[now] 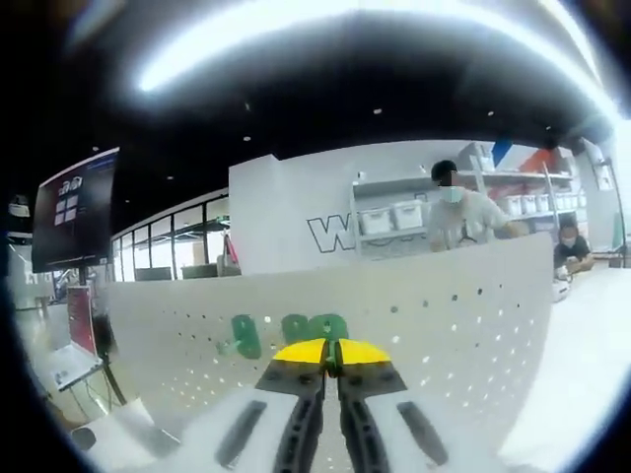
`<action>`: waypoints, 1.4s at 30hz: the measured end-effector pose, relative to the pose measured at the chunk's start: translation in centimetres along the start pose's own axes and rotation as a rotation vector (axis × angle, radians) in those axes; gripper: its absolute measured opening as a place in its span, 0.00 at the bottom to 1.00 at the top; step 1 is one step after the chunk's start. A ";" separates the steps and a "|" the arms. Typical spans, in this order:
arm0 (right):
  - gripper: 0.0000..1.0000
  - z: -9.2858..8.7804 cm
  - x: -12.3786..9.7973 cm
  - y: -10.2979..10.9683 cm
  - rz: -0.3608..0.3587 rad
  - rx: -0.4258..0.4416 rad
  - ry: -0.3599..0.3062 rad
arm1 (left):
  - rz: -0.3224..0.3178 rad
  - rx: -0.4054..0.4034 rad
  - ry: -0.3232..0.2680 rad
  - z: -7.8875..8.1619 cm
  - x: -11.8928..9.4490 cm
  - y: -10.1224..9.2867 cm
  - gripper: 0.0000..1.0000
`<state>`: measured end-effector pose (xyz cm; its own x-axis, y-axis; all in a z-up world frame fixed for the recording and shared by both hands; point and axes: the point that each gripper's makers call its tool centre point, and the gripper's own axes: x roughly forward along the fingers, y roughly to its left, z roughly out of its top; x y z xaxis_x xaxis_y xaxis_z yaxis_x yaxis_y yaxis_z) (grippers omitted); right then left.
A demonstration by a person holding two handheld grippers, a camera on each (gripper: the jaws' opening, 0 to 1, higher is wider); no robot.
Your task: Insert the hook assembly into the mounting plate slot until the hook locks in place.
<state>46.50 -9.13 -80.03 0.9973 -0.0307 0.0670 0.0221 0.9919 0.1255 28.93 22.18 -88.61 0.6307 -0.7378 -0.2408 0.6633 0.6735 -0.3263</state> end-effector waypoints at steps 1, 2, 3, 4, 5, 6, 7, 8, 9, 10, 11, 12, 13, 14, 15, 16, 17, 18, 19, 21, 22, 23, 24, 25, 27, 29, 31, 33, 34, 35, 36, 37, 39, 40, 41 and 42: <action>0.01 0.0 0.1 -0.1 -0.002 -0.001 0.000 | 0.002 0.000 0.001 0.0 0.0 0.1 0.89; 0.01 0.0 0.3 -0.2 -0.005 -0.006 -0.005 | 0.004 -0.001 0.004 -0.1 -0.1 0.1 0.89; 0.01 0.0 0.4 -0.3 -0.005 -0.009 -0.006 | 0.006 -0.002 0.005 -0.1 -0.1 0.2 0.88; 0.01 0.1 0.6 -0.4 -0.007 -0.012 -0.009 | 0.008 -0.003 0.005 -0.2 -0.1 0.3 0.89; 0.01 0.1 0.7 -0.5 -0.008 -0.012 -0.013 | 0.011 -0.007 0.005 -0.2 -0.1 0.4 0.88; 0.01 0.1 0.9 -0.5 -0.007 -0.011 -0.013 | 0.012 -0.009 0.004 -0.2 0.0 0.4 0.88; 0.01 0.1 1.0 -0.7 -0.011 -0.010 -0.015 | 0.013 -0.011 0.003 -0.2 0.0 0.5 0.88; 0.01 0.2 1.1 -0.8 -0.014 -0.008 -0.017 | 0.013 -0.012 0.003 -0.2 0.0 0.5 0.88; 0.01 0.3 1.2 -0.9 -0.016 -0.007 -0.021 | 0.014 -0.012 0.004 -0.2 0.1 0.5 0.88; 0.01 0.3 1.3 -0.9 -0.018 -0.005 -0.023 | 0.014 -0.012 0.005 -0.2 0.2 0.5 0.88; 0.01 0.4 1.3 -1.0 -0.021 -0.008 -0.026 | 0.014 -0.012 0.005 -0.2 0.2 0.6 0.88; 0.01 0.4 1.4 -1.2 -0.021 -0.008 -0.028 | 0.014 -0.012 0.005 -0.1 0.3 0.6 0.88; 0.01 0.5 1.5 -1.2 -0.021 -0.007 -0.029 | 0.014 -0.013 0.005 -0.1 0.3 0.6 0.88; 0.01 0.5 1.6 -1.3 -0.022 -0.007 -0.031 | 0.014 -0.013 0.005 -0.1 0.4 0.7 0.88; 0.01 0.5 1.6 -1.4 -0.022 -0.009 -0.031 | 0.013 -0.013 0.005 -0.1 0.4 0.7 0.88; 0.01 0.5 1.6 -1.4 -0.024 -0.011 -0.030 | 0.012 -0.014 0.005 0.0 0.5 0.7 0.88; 0.01 0.4 1.7 -1.6 -0.025 -0.009 -0.031 | 0.012 -0.014 0.006 0.0 0.5 0.7 0.88; 0.01 0.4 1.7 -1.6 -0.027 -0.009 -0.030 | 0.012 -0.014 0.006 0.0 0.5 0.7 0.88; 0.01 0.3 1.7 -1.7 -0.028 -0.009 -0.030 | 0.011 -0.014 0.005 0.0 0.6 0.7 0.88; 0.01 0.3 1.7 -1.6 -0.028 -0.012 -0.032 | 0.010 -0.018 0.004 0.1 0.6 0.7 0.88; 0.01 0.3 1.7 -1.6 -0.028 -0.013 -0.031 | 0.009 -0.017 0.004 0.1 0.7 0.7 0.88; 0.01 0.2 1.7 -1.6 -0.029 -0.015 -0.030 | 0.009 -0.017 0.005 0.0 0.7 0.7 0.88; 0.01 0.1 1.7 -1.6 -0.031 -0.017 -0.028 | 0.008 -0.017 0.006 0.0 0.7 0.7 0.88; 0.01 0.0 1.8 -1.6 -0.031 -0.016 -0.028 | 0.008 -0.016 0.005 0.1 0.6 0.7 0.88; 0.01 -0.1 1.9 -1.7 -0.037 -0.009 -0.030 | 0.011 -0.018 0.005 0.1 0.5 0.8 0.88; 0.01 -0.2 1.9 -1.8 -0.041 -0.006 -0.029 | 0.015 -0.019 0.004 0.1 0.4 0.9 0.88; 0.01 -0.4 2.0 -1.9 -0.045 -0.005 -0.027 | 0.018 -0.021 0.003 0.0 0.2 1.0 0.88; 0.01 -0.4 1.8 -1.8 -0.044 -0.005 -0.027 | 0.021 -0.020 0.004 0.0 0.1 1.1 0.88; 0.01 -0.4 1.9 -1.8 -0.046 -0.010 -0.022 | 0.023 -0.020 0.003 0.0 0.0 1.1 0.88; 0.01 -0.4 1.8 -1.8 -0.046 -0.012 -0.023 | 0.024 -0.022 0.001 0.0 0.0 1.1 0.88; 0.01 -0.4 1.8 -1.8 -0.046 -0.012 -0.023 | 0.025 -0.023 0.000 0.0 0.0 1.2 0.88; 0.01 -0.4 1.8 -1.8 -0.046 -0.013 -0.022 | 0.026 -0.022 0.000 0.0 -0.1 1.2 0.88; 0.01 -0.4 1.8 -1.8 -0.047 -0.016 -0.015 | 0.026 -0.023 0.000 0.0 -0.1 1.1 0.88; 0.02 -0.5 1.9 -1.8 -0.045 -0.014 -0.007 | 0.026 -0.023 -0.001 0.0 -0.1 1.1 0.88; 0.02 -0.6 1.9 -1.8 -0.045 -0.015 0.003 | 0.026 -0.022 -0.001 0.0 -0.2 1.1 0.88; 0.02 -0.6 1.9 -1.8 -0.045 -0.021 0.017 | 0.025 -0.022 0.000 0.0 -0.2 1.1 0.87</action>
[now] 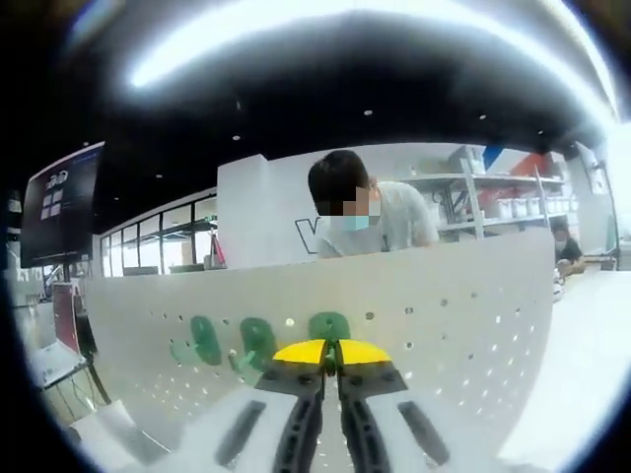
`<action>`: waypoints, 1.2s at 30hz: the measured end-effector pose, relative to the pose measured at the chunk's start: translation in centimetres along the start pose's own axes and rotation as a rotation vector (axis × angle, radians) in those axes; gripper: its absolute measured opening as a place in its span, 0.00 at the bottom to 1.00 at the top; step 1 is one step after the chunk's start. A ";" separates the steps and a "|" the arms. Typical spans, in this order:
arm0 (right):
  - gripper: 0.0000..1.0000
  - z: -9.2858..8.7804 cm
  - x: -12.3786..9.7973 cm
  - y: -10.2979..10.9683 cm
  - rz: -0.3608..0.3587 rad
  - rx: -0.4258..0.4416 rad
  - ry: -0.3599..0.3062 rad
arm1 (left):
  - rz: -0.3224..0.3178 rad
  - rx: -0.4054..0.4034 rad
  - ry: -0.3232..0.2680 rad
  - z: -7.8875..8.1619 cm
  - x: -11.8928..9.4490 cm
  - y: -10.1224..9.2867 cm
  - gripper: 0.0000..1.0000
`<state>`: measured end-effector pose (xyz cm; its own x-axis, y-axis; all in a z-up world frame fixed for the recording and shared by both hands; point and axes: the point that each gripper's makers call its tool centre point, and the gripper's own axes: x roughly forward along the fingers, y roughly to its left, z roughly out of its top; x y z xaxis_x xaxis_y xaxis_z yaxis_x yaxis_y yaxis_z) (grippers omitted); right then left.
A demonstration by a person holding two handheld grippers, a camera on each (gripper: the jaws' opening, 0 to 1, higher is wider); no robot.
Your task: Insert the hook assembly into the mounting plate slot until the hook locks in place.
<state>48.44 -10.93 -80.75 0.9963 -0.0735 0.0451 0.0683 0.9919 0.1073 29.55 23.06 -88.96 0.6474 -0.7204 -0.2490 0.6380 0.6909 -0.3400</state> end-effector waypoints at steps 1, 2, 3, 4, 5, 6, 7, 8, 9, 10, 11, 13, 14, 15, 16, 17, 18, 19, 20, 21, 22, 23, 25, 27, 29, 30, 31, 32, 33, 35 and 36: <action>0.02 0.1 -0.1 0.0 -0.001 -0.005 0.003 | -0.001 0.000 -0.001 0.0 0.0 0.0 0.87; 0.02 0.1 -0.1 0.0 0.000 -0.006 0.001 | 0.000 -0.001 0.001 0.0 0.0 0.0 0.88; 0.03 0.4 -0.4 0.1 0.007 0.006 -0.006 | 0.004 -0.001 0.005 -0.1 -0.1 0.1 0.88; 0.04 0.4 -0.5 0.2 0.011 0.009 -0.005 | 0.006 0.002 0.008 -0.2 -0.1 0.1 0.88; 0.05 0.5 -0.7 0.2 0.012 0.009 -0.005 | 0.008 0.001 0.011 -0.3 -0.1 0.2 0.88; 0.06 0.5 -0.8 0.2 0.012 0.006 -0.007 | 0.010 0.001 0.015 -0.4 -0.2 0.2 0.88; 0.06 0.5 -0.9 0.2 0.012 0.004 -0.006 | 0.010 0.001 0.018 -0.5 -0.2 0.3 0.88; 0.06 0.6 -1.0 0.1 0.011 0.005 -0.004 | 0.011 0.000 0.019 -0.5 -0.3 0.3 0.88; 0.07 0.7 -1.2 -0.1 0.007 0.026 -0.007 | 0.013 -0.001 0.022 -0.6 -0.4 0.4 0.87; 0.08 0.8 -1.3 -0.2 0.008 0.041 -0.004 | 0.015 -0.002 0.024 -0.7 -0.4 0.4 0.87; 0.09 1.0 -1.5 -0.2 0.008 0.040 -0.008 | 0.018 -0.004 0.029 -0.8 -0.5 0.5 0.87; 0.10 1.5 -1.9 -0.2 0.009 0.030 -0.016 | 0.023 -0.008 0.036 -0.9 -0.6 0.7 0.87; 0.10 1.8 -2.2 -0.1 0.013 0.016 -0.021 | 0.026 -0.009 0.041 -1.0 -0.7 0.7 0.87; 0.10 1.9 -2.4 0.0 0.018 0.008 -0.021 | 0.028 -0.006 0.043 -1.0 -0.8 0.8 0.87; 0.10 2.1 -2.6 0.1 0.024 -0.002 -0.021 | 0.029 -0.007 0.046 -1.1 -0.8 0.8 0.87; 0.10 2.2 -2.9 0.1 0.029 -0.008 -0.022 | 0.025 -0.002 0.058 -1.3 -0.9 0.8 0.88; 0.11 2.2 -3.2 0.2 0.033 -0.009 -0.022 | 0.023 -0.002 0.066 -1.5 -0.9 0.7 0.88; 0.11 2.2 -3.5 0.3 0.041 0.007 -0.015 | 0.020 0.000 0.076 -1.7 -1.0 0.7 0.88; 0.11 2.2 -3.8 0.5 0.048 0.023 -0.013 | 0.021 -0.001 0.087 -1.9 -1.0 0.8 0.88; 0.12 2.3 -4.2 0.6 0.056 0.028 -0.013 | 0.019 -0.002 0.093 -2.1 -1.1 0.7 0.88; 0.12 2.4 -4.5 0.7 0.059 0.023 -0.013 | 0.020 -0.003 0.103 -2.3 -1.2 0.7 0.88; 0.13 2.4 -4.9 0.9 0.065 0.011 -0.008 | 0.020 -0.002 0.106 -2.4 -1.2 0.7 0.88; 0.13 2.5 -5.5 1.1 0.075 -0.003 -0.006 | 0.023 -0.003 0.119 -2.7 -1.4 0.7 0.88; 0.14 2.5 -6.2 1.5 0.091 -0.021 0.002 | 0.026 -0.004 0.132 -3.1 -1.5 0.7 0.87; 0.14 2.7 -6.9 1.7 0.093 -0.023 -0.001 | 0.027 -0.002 0.142 -3.3 -1.8 0.7 0.87; 0.14 2.9 -7.2 2.0 0.106 -0.021 0.002 | 0.029 -0.001 0.145 -3.4 -1.8 0.7 0.87; 0.14 2.9 -7.3 2.1 0.111 -0.022 0.005 | 0.032 -0.003 0.152 -3.7 -2.0 0.7 0.86; 0.15 3.0 -7.6 2.6 0.129 -0.024 0.014 | 0.036 -0.005 0.154 -3.8 -2.1 0.8 0.86; 0.16 3.1 -7.8 2.9 0.140 -0.026 0.019 | 0.044 -0.019 0.162 -4.0 -2.2 0.9 0.86; 0.17 2.8 -8.3 4.1 0.192 -0.050 0.050 | 0.045 -0.030 0.174 -4.3 -2.4 1.0 0.86; 0.17 2.8 -8.5 4.4 0.203 -0.071 0.057 | 0.047 -0.036 0.177 -4.5 -2.5 1.0 0.85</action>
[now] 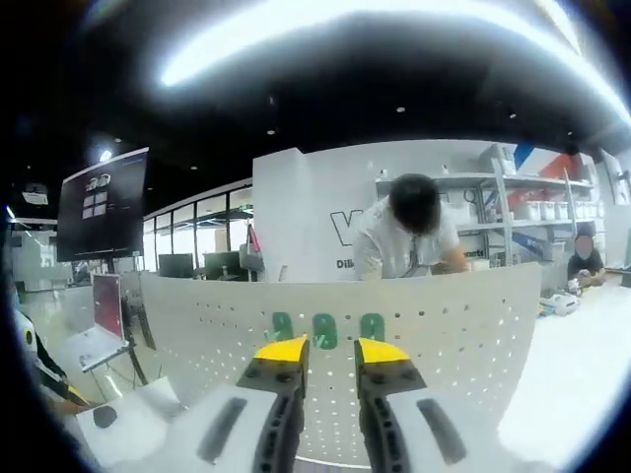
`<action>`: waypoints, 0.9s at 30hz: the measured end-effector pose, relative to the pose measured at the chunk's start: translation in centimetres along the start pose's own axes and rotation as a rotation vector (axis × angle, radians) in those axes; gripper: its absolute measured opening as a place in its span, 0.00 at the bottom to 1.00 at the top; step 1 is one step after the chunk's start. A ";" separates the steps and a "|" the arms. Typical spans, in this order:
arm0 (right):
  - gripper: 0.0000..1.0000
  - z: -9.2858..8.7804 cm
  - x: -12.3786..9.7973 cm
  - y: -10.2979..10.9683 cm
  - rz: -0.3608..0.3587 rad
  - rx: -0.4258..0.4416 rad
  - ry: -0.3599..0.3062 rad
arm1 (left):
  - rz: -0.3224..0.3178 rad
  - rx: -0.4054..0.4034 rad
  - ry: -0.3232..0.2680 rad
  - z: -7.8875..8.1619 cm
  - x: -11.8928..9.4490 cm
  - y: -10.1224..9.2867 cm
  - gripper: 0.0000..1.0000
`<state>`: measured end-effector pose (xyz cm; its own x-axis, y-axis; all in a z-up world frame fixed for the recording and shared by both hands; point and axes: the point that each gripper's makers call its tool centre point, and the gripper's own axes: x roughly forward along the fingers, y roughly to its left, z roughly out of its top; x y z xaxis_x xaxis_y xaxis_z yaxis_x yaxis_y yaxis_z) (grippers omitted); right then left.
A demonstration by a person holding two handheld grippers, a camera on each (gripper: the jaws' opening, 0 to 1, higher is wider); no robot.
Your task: Insert the hook assembly into the mounting plate slot until the hook locks in place.
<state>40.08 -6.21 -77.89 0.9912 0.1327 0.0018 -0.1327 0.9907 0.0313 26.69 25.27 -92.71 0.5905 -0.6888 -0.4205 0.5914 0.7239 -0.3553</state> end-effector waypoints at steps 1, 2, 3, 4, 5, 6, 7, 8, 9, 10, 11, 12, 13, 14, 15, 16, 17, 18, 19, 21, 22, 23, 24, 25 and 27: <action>0.17 -0.1 -0.2 0.8 0.026 -0.036 0.012 | 0.003 -0.002 0.005 -0.1 -0.1 0.0 0.85; 0.17 -0.4 -0.3 1.4 0.048 -0.047 0.030 | 0.012 0.001 0.014 -0.4 -0.1 0.2 0.86; 0.17 -0.8 -0.5 2.2 0.079 -0.055 0.059 | 0.017 0.004 0.020 -0.5 -0.2 0.2 0.86; 0.17 -1.0 -0.7 2.8 0.098 -0.059 0.069 | 0.023 0.006 0.033 -0.8 -0.3 0.3 0.86; 0.18 -1.3 -0.9 3.8 0.127 -0.067 0.086 | 0.026 0.005 0.038 -1.0 -0.3 0.3 0.85; 0.18 -1.6 -1.2 4.5 0.150 -0.073 0.105 | 0.028 0.001 0.048 -1.3 -0.4 0.3 0.85; 0.19 -1.9 -1.3 5.0 0.169 -0.076 0.121 | 0.030 -0.003 0.060 -1.5 -0.5 0.3 0.84; 0.19 -2.5 -1.5 5.8 0.196 -0.082 0.145 | 0.034 -0.012 0.075 -1.8 -0.6 0.4 0.84; 0.20 -2.9 -1.7 6.1 0.203 -0.075 0.161 | 0.031 -0.021 0.101 -2.3 -0.7 0.3 0.84; 0.21 -3.2 -1.8 6.6 0.210 -0.074 0.166 | 0.028 -0.023 0.104 -2.5 -0.7 0.3 0.84; 0.21 -3.7 -2.1 7.1 0.229 -0.073 0.183 | 0.025 -0.023 0.105 -2.5 -0.7 0.2 0.83; 0.22 -4.4 -2.5 7.7 0.252 -0.072 0.208 | 0.022 -0.021 0.109 -2.6 -0.8 0.1 0.82; 0.22 -4.9 -2.7 8.0 0.259 -0.072 0.222 | 0.023 -0.018 0.111 -2.7 -0.9 0.1 0.82; 0.22 -5.3 -2.9 8.2 0.267 -0.067 0.235 | 0.025 -0.015 0.111 -2.7 -1.0 0.1 0.81; 0.22 -6.0 -3.3 8.7 0.286 -0.056 0.258 | 0.025 -0.016 0.110 -2.7 -1.0 0.1 0.82; 0.22 -6.4 -3.6 9.0 0.293 -0.051 0.270 | 0.024 -0.018 0.107 -2.6 -1.1 0.0 0.82; 0.22 -7.1 -3.9 9.3 0.305 -0.054 0.293 | 0.022 -0.020 0.107 -2.7 -1.1 0.0 0.81; 0.23 -7.5 -4.1 9.5 0.307 -0.062 0.302 | 0.021 -0.022 0.115 -2.8 -1.1 -0.1 0.81; 0.24 -8.0 -4.2 9.7 0.313 -0.061 0.313 | 0.021 -0.021 0.128 -3.1 -1.2 -0.1 0.81; 0.26 -8.8 -4.5 10.1 0.337 -0.048 0.345 | 0.023 -0.015 0.141 -3.3 -1.2 -0.1 0.81; 0.27 -9.0 -4.7 10.3 0.341 -0.051 0.352 | 0.023 -0.015 0.145 -3.4 -1.2 -0.1 0.81; 0.28 -9.3 -4.8 10.6 0.349 -0.055 0.360 | 0.023 -0.014 0.148 -3.5 -1.2 -0.1 0.82; 0.28 -9.8 -5.1 10.7 0.359 -0.055 0.378 | 0.024 -0.014 0.148 -3.6 -1.3 -0.1 0.82; 0.29 -10.1 -5.3 10.8 0.364 -0.051 0.386 | 0.024 -0.008 0.146 -3.6 -1.3 -0.2 0.82; 0.30 -10.8 -5.8 11.4 0.378 -0.033 0.407 | 0.027 -0.002 0.153 -3.7 -1.4 -0.1 0.82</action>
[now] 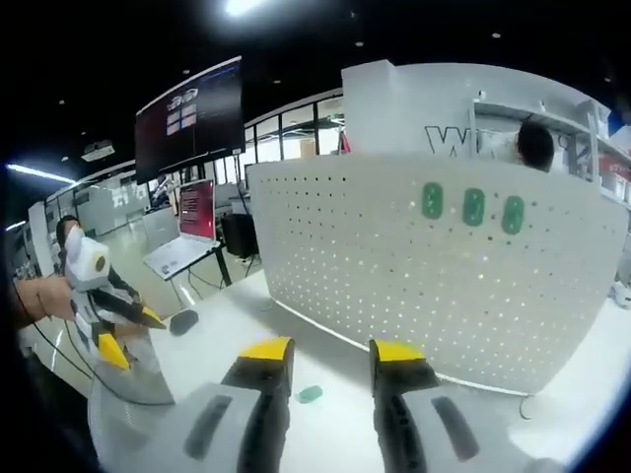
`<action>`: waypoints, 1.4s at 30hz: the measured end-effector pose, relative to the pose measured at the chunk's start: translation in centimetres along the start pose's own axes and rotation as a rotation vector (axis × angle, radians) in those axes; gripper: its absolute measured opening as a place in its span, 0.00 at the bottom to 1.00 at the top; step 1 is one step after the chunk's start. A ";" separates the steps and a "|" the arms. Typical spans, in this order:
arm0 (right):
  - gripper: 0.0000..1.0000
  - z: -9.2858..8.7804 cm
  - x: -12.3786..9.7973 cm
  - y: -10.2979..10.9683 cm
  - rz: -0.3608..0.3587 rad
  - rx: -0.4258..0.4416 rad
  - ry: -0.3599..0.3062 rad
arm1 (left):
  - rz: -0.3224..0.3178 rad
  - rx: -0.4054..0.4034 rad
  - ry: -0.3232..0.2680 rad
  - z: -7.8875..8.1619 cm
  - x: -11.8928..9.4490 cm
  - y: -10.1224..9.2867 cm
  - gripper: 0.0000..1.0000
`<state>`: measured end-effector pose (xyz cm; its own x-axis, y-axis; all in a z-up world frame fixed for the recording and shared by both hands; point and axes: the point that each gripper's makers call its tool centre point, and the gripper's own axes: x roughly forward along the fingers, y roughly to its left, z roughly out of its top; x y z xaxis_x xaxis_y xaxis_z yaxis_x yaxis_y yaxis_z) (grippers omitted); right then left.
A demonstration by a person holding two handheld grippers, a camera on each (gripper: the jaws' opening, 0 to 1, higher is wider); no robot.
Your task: Insert the hook assembly into the mounting plate slot until the hook locks in place.
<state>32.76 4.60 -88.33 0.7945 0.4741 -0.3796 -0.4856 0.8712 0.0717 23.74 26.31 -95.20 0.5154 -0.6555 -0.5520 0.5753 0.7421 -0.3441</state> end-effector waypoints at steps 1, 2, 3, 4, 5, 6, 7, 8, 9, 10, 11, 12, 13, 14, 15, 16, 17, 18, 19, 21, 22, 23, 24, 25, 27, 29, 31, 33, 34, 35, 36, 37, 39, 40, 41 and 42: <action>0.30 -0.6 0.0 0.4 0.012 0.009 0.016 | 0.000 -0.001 0.004 -0.1 0.0 0.0 0.83; 0.31 -1.0 0.0 0.6 0.016 0.013 0.025 | -0.001 -0.003 0.006 -0.2 0.0 0.0 0.84; 0.31 -1.6 0.0 0.8 0.023 0.015 0.041 | -0.002 -0.004 0.006 -0.2 0.0 0.0 0.84; 0.31 -2.1 0.0 1.0 0.029 0.020 0.049 | -0.001 -0.003 0.008 -0.3 -0.1 0.0 0.85; 0.31 -2.6 0.0 1.3 0.036 0.031 0.059 | 0.000 0.000 0.010 -0.4 -0.2 0.0 0.85; 0.32 -3.3 -0.2 1.5 0.038 0.054 0.065 | 0.000 0.001 0.010 -0.4 -0.2 0.0 0.85; 0.33 -3.8 -0.2 1.9 0.045 0.072 0.075 | 0.000 -0.001 0.009 -0.5 -0.3 0.0 0.86; 0.33 -4.7 -0.4 2.3 0.053 0.082 0.103 | 0.002 -0.003 0.009 -0.6 -0.4 0.1 0.86; 0.33 -5.2 -0.4 2.5 0.056 0.079 0.108 | 0.003 -0.005 0.011 -0.7 -0.4 0.2 0.86; 0.33 -5.6 -0.5 2.7 0.060 0.082 0.114 | 0.005 -0.008 0.012 -0.8 -0.5 0.3 0.87; 0.33 -6.3 -0.7 3.2 0.068 0.092 0.129 | 0.006 -0.010 0.015 -0.9 -0.5 0.3 0.87; 0.33 -6.8 -0.8 3.4 0.071 0.098 0.138 | 0.009 -0.010 0.019 -1.1 -0.6 0.4 0.87; 0.33 -7.5 -1.0 3.7 0.076 0.105 0.152 | 0.010 -0.009 0.021 -1.2 -0.7 0.4 0.87; 0.33 -7.9 -1.1 4.0 0.080 0.109 0.164 | 0.014 -0.010 0.020 -1.3 -0.7 0.5 0.87; 0.33 -8.6 -1.3 4.4 0.095 0.110 0.179 | 0.017 -0.013 0.023 -1.4 -0.8 0.6 0.87; 0.33 -9.1 -1.4 4.7 0.107 0.112 0.199 | 0.022 -0.015 0.031 -1.6 -0.8 0.7 0.87; 0.33 -9.7 -1.5 5.1 0.114 0.113 0.220 | 0.028 -0.017 0.038 -1.9 -0.9 0.8 0.87; 0.33 -10.1 -1.6 5.2 0.119 0.115 0.228 | 0.032 -0.018 0.040 -2.0 -0.9 0.9 0.87; 0.33 -10.3 -1.6 5.4 0.124 0.117 0.235 | 0.034 -0.021 0.041 -2.1 -0.9 1.0 0.87; 0.33 -11.0 -1.8 5.7 0.132 0.122 0.249 | 0.031 -0.030 0.047 -2.3 -1.0 0.9 0.86; 0.34 -11.2 -1.8 5.8 0.134 0.126 0.255 | 0.031 -0.030 0.048 -2.3 -1.0 0.8 0.86; 0.34 -11.4 -1.9 5.9 0.134 0.130 0.256 | 0.032 -0.029 0.049 -2.4 -1.0 0.8 0.86; 0.34 -11.6 -2.1 6.0 0.133 0.136 0.259 | 0.032 -0.028 0.050 -2.4 -1.0 0.8 0.86; 0.34 -11.8 -2.1 6.0 0.133 0.141 0.262 | 0.034 -0.029 0.052 -2.4 -1.0 0.9 0.86; 0.34 -12.3 -2.3 6.2 0.132 0.148 0.268 | 0.034 -0.032 0.054 -2.5 -0.9 0.9 0.86; 0.34 -12.9 -2.5 6.3 0.135 0.163 0.279 | 0.032 -0.034 0.054 -2.5 -0.8 0.9 0.86; 0.34 -13.6 -2.7 6.5 0.138 0.179 0.297 | 0.031 -0.034 0.062 -2.7 -0.7 0.8 0.86; 0.34 -14.2 -2.9 6.5 0.137 0.179 0.308 | 0.032 -0.030 0.070 -2.9 -0.6 0.7 0.86; 0.34 -14.4 -3.0 6.5 0.138 0.180 0.315 | 0.033 -0.030 0.073 -2.9 -0.6 0.7 0.86; 0.34 -14.7 -3.2 6.6 0.139 0.184 0.322 | 0.034 -0.028 0.075 -3.0 -0.5 0.7 0.86; 0.34 -14.9 -3.2 6.6 0.140 0.188 0.329 | 0.035 -0.028 0.075 -3.0 -0.5 0.7 0.86; 0.34 -15.2 -3.3 6.5 0.142 0.192 0.337 | 0.036 -0.028 0.080 -3.1 -0.4 0.6 0.86; 0.34 -15.6 -3.4 6.4 0.142 0.200 0.349 | 0.041 -0.024 0.091 -3.5 -0.4 0.6 0.86; 0.34 -15.7 -3.4 6.4 0.142 0.203 0.353 | 0.043 -0.022 0.096 -3.6 -0.3 0.6 0.86; 0.34 -15.8 -3.3 6.3 0.143 0.206 0.356 | 0.045 -0.019 0.108 -3.9 -0.2 0.7 0.85; 0.34 -16.0 -3.3 6.2 0.144 0.211 0.360 | 0.047 -0.018 0.115 -4.1 -0.1 0.7 0.85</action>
<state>21.25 6.42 -101.38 0.5282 0.5501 -0.6468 -0.4671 0.8244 0.3197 21.46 27.48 -98.48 0.4642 -0.6004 -0.6511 0.5407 0.7744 -0.3286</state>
